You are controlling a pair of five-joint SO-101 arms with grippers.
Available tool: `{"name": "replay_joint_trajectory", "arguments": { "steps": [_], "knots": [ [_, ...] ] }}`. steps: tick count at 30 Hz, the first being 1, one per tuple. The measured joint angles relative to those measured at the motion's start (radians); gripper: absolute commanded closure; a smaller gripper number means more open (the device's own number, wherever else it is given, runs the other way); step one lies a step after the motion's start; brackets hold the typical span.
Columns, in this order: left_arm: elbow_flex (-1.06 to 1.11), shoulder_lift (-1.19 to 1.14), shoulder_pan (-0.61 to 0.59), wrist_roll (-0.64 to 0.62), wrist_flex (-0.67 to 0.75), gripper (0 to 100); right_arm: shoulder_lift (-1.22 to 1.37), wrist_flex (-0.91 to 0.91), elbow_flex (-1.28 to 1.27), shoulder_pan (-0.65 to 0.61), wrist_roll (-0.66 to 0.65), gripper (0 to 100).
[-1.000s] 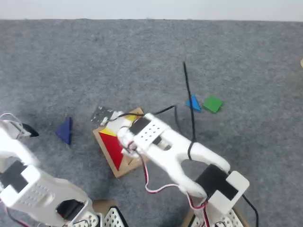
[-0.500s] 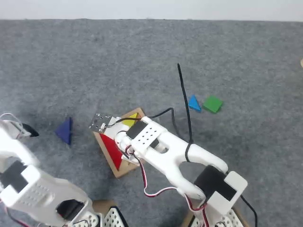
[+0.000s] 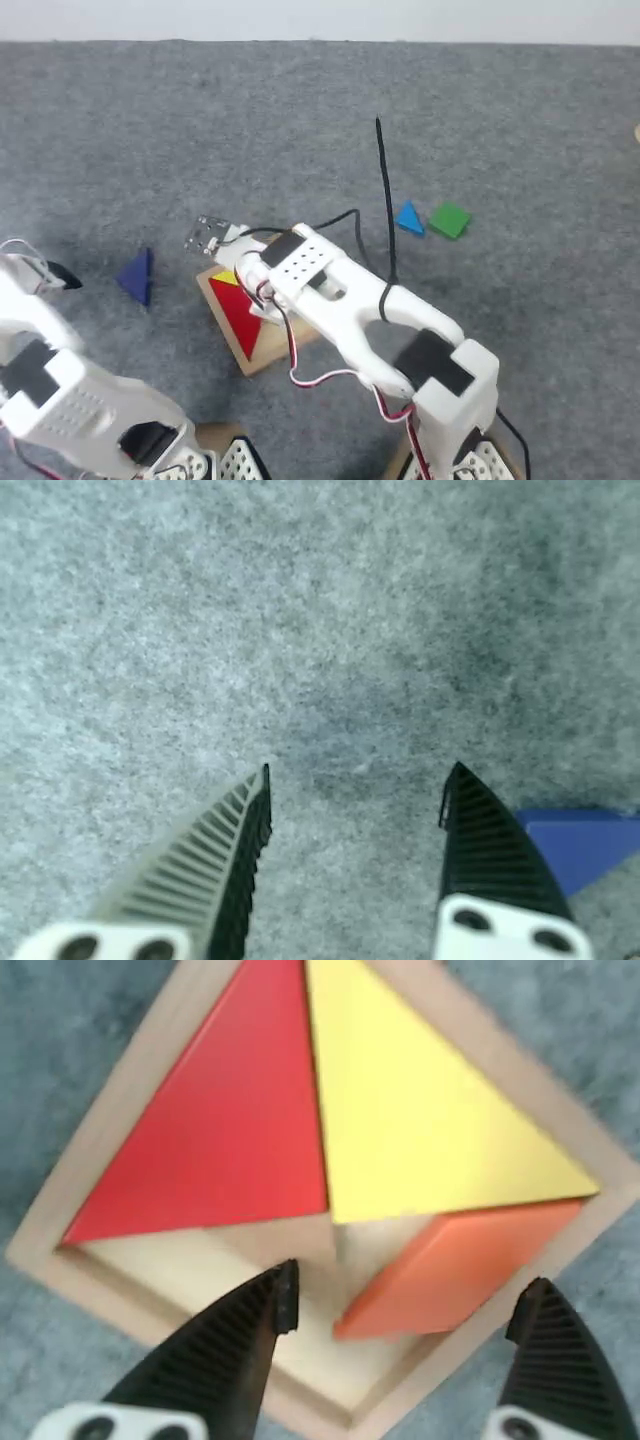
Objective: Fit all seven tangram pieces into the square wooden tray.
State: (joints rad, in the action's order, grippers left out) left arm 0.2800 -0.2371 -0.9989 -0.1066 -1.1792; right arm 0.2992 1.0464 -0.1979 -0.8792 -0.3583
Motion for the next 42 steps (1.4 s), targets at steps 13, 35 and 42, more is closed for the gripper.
{"name": "replay_joint_trajectory", "arguments": {
  "steps": [13, 35, 42],
  "knots": [
    [0.0, 0.0, 0.0, 0.0, 0.0, 74, -0.064, -0.034, -0.055, -0.023, 0.048, 66.4],
    [0.0, 0.0, 0.0, 0.0, 0.0, 74, -0.199, -0.219, -0.295, -0.133, 0.138, 66.4],
    [0.0, 0.0, 0.0, 0.0, 0.0, 74, -0.239, -0.143, -0.345, -0.161, 0.006, 66.4]
  ]
}}
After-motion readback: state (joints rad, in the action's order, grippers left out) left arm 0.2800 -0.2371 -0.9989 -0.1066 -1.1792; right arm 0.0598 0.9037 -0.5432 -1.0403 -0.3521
